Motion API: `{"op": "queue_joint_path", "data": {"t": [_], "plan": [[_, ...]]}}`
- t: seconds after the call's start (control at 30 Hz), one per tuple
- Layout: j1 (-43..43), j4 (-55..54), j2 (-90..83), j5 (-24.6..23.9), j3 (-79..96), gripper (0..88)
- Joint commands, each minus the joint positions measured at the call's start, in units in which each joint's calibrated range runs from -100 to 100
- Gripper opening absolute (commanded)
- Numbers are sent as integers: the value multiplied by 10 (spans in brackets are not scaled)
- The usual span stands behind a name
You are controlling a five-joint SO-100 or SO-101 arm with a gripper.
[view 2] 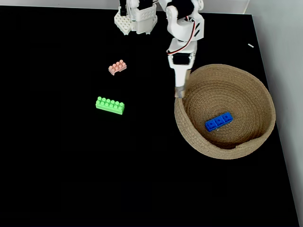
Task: Place the lego blocks in the tray
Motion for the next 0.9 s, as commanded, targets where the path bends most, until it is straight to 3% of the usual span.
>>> {"op": "queue_joint_path", "data": {"t": [0.0, 0.13, 0.37, 0.87], "plan": [[93, 74, -51, 16, -31, 277], [169, 125, -43, 24, -66, 253], [234, 132, 11, 60, -72, 325], [314, -4, 198, 96, -118, 330]]}}
